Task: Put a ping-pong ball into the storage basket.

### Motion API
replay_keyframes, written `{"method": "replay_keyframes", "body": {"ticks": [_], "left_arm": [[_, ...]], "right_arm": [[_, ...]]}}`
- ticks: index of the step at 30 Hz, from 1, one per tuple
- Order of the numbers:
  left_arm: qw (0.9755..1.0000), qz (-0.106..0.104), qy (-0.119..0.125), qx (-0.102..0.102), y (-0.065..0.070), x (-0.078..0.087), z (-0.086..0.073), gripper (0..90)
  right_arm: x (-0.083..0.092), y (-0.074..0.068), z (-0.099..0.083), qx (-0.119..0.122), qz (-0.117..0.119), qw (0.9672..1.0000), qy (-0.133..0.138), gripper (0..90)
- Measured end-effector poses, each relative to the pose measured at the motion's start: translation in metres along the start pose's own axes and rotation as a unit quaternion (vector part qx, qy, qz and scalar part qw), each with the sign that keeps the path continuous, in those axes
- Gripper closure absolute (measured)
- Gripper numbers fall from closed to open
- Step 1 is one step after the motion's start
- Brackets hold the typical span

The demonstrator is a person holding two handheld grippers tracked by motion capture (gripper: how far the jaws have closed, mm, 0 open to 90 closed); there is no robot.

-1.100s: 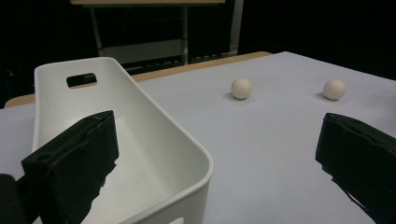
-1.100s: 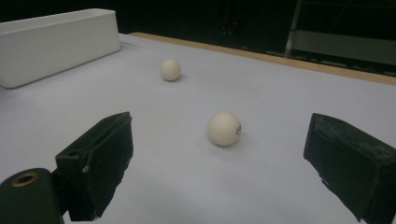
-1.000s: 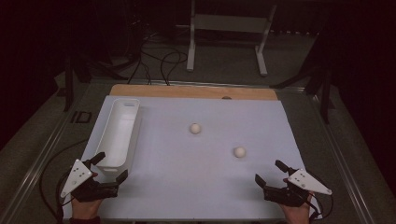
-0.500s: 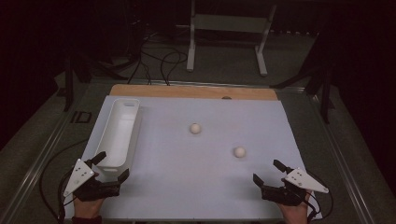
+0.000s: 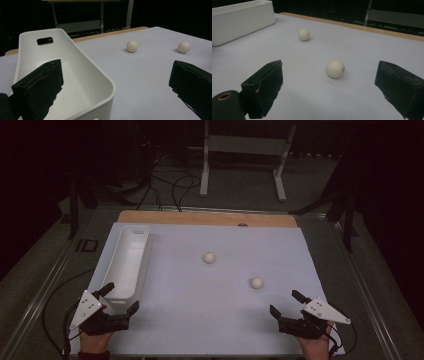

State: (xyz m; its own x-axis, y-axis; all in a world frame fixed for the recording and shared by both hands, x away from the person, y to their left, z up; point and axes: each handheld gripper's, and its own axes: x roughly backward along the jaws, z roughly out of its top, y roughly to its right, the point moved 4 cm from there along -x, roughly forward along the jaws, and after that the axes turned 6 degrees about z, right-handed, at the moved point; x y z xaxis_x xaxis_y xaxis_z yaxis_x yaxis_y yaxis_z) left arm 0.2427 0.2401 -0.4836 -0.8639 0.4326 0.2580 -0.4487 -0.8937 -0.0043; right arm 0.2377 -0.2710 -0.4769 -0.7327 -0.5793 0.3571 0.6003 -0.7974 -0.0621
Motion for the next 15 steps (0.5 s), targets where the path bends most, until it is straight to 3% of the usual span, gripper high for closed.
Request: {"method": "replay_keyframes", "body": {"ticks": [15], "left_arm": [[1.0, -0.001, 0.004, 0.001, 0.002, 0.001, 0.0, 0.0]], "right_arm": [[0.0, 0.001, 0.018, 0.002, -0.014, 0.9999, -0.01, 7.0]]}}
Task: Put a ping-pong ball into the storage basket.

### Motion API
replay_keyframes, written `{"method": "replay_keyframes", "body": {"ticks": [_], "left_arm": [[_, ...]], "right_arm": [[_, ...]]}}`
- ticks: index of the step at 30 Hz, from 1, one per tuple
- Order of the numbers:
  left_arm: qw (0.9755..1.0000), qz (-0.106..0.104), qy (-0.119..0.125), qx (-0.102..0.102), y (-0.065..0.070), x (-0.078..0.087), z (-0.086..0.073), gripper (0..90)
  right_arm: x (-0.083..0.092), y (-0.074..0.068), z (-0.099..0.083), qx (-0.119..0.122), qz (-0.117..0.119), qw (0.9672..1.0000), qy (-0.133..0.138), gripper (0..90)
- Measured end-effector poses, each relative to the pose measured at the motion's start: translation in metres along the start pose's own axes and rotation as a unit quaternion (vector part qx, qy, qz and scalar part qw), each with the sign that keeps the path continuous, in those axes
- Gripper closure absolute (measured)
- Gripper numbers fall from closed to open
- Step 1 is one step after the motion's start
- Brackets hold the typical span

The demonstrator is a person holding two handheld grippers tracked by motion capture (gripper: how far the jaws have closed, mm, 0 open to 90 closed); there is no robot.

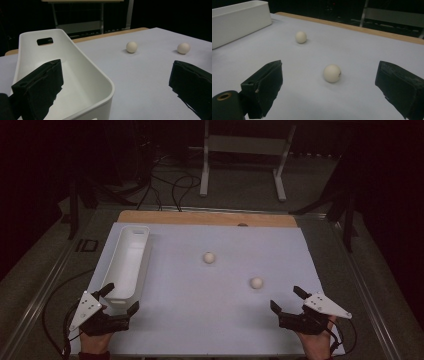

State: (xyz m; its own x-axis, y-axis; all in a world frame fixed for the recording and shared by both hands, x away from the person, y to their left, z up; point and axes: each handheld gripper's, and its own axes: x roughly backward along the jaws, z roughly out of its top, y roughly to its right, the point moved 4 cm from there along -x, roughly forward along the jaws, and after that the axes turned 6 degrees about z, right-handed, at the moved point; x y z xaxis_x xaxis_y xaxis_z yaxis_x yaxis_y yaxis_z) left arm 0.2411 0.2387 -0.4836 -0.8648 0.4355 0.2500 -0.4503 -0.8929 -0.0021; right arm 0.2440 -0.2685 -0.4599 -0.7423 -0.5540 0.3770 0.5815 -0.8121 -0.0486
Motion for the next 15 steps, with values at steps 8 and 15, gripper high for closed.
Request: {"method": "replay_keyframes", "body": {"ticks": [8, 15], "left_arm": [[1.0, -0.001, -0.001, 0.0, 0.0, 0.0, 0.0, 0.0], [1.0, 0.0, -0.001, -0.003, 0.0, 0.0, -0.001, 0.0]], "right_arm": [[-0.004, 0.0, 0.006, 0.002, -0.003, 1.0, -0.005, 7.0], [-0.007, -0.001, 0.011, 0.001, -0.003, 0.9999, -0.016, 7.1]]}}
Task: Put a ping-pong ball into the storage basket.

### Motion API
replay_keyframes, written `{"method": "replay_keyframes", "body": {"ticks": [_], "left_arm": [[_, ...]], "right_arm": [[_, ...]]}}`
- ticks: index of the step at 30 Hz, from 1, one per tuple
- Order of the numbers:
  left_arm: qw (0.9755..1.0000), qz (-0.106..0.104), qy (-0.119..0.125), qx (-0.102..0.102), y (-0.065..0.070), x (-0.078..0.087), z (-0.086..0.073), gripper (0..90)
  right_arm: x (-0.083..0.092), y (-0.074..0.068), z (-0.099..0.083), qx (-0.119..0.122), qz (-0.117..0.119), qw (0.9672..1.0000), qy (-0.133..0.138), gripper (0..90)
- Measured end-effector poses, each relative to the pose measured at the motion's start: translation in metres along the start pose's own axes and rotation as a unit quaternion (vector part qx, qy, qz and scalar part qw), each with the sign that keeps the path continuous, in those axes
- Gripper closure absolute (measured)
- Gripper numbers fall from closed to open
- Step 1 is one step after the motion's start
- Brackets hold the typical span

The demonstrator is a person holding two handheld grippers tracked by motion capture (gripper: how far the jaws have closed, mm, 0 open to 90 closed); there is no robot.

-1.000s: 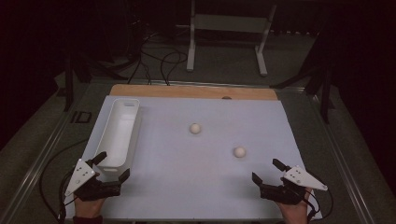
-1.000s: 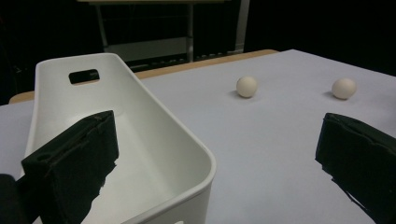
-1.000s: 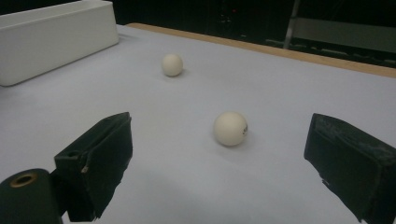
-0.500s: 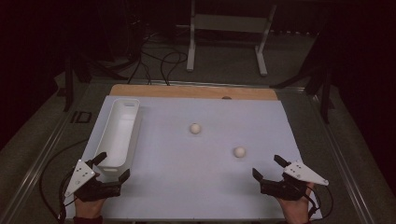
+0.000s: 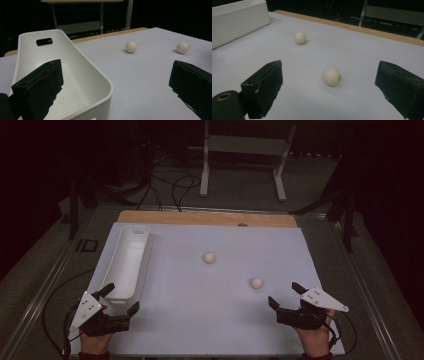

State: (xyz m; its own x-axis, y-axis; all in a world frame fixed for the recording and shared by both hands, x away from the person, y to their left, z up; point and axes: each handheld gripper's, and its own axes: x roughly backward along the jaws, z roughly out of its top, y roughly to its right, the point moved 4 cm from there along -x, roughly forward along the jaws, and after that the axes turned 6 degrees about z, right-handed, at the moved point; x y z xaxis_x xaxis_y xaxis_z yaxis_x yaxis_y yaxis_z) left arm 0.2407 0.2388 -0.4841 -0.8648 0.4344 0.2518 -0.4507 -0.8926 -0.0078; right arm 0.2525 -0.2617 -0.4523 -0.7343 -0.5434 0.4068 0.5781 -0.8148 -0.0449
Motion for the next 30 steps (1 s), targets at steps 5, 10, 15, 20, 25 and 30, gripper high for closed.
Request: {"method": "replay_keyframes", "body": {"ticks": [5, 10, 15, 20, 25, 30], "left_arm": [[1.0, 0.001, 0.0, 0.0, 0.0, 0.0, 0.0, 0.0], [1.0, 0.001, -0.001, 0.0, 0.0, 0.0, 0.0, 0.0], [1.0, 0.002, 0.0, 0.0, -0.001, 0.0, 0.0, 0.0], [1.0, 0.002, -0.001, 0.0, 0.0, 0.0, 0.0, 0.0], [1.0, 0.002, -0.001, 0.0, -0.001, 0.0, 0.0, 0.0], [1.0, 0.002, -0.001, 0.001, -0.001, 0.0, -0.001, 0.0]], "right_arm": [[-0.001, -0.001, 0.004, 0.005, -0.001, 1.0, -0.001, 7.1], [-0.004, -0.003, 0.013, 0.005, -0.001, 1.0, -0.002, 7.1], [-0.008, -0.004, 0.018, 0.006, 0.001, 0.9999, -0.009, 7.1], [-0.014, -0.005, 0.02, 0.011, 0.002, 0.9998, -0.018, 7.1], [-0.017, -0.005, 0.025, 0.01, -0.004, 0.9997, -0.022, 7.2], [-0.019, -0.005, 0.031, 0.011, -0.008, 0.9996, -0.026, 7.2]]}}
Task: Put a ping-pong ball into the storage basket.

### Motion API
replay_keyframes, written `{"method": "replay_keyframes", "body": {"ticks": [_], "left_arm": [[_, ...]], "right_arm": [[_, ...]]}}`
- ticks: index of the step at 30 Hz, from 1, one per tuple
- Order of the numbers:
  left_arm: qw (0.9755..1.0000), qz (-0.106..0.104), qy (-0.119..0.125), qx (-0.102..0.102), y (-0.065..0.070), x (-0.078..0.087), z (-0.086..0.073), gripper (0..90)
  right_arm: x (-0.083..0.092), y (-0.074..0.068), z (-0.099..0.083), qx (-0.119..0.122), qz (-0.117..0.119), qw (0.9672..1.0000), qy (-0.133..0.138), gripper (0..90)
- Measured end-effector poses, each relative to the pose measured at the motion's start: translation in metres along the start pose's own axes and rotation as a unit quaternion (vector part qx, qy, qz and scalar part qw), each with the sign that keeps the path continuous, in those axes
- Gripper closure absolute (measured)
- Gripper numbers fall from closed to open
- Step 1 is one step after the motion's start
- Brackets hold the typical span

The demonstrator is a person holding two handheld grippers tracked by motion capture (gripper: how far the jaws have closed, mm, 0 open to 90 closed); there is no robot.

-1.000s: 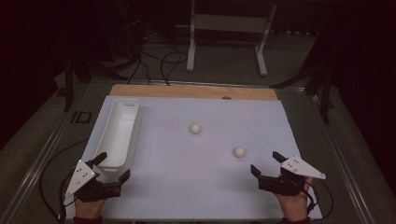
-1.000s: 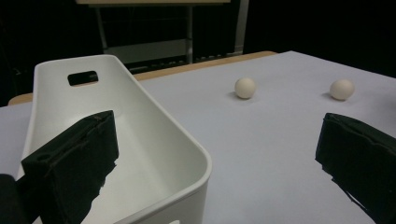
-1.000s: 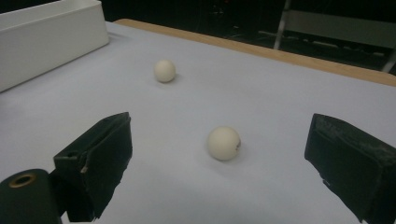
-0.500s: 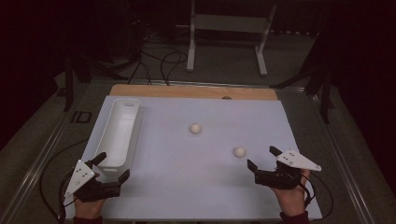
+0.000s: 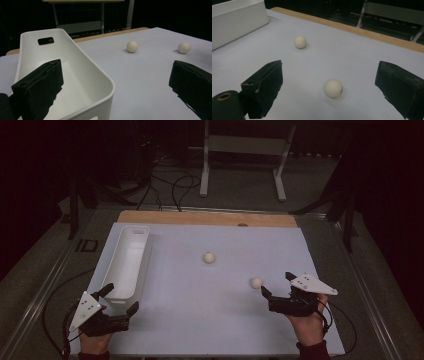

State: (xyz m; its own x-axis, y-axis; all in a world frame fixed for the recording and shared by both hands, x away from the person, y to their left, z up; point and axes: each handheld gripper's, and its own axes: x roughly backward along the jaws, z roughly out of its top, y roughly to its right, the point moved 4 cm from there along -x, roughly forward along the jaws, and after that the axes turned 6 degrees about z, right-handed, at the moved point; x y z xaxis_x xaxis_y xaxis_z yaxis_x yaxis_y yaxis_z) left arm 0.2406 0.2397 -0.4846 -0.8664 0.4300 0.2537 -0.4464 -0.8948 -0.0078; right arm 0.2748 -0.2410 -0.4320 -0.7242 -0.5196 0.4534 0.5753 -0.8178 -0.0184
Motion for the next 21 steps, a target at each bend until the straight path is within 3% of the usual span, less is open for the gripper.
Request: {"method": "replay_keyframes", "body": {"ticks": [21], "left_arm": [[1.0, -0.001, -0.003, -0.003, 0.001, -0.001, -0.001, 0.0]], "right_arm": [[-0.009, 0.0, 0.019, 0.012, -0.005, 0.9997, -0.018, 7.2]]}}
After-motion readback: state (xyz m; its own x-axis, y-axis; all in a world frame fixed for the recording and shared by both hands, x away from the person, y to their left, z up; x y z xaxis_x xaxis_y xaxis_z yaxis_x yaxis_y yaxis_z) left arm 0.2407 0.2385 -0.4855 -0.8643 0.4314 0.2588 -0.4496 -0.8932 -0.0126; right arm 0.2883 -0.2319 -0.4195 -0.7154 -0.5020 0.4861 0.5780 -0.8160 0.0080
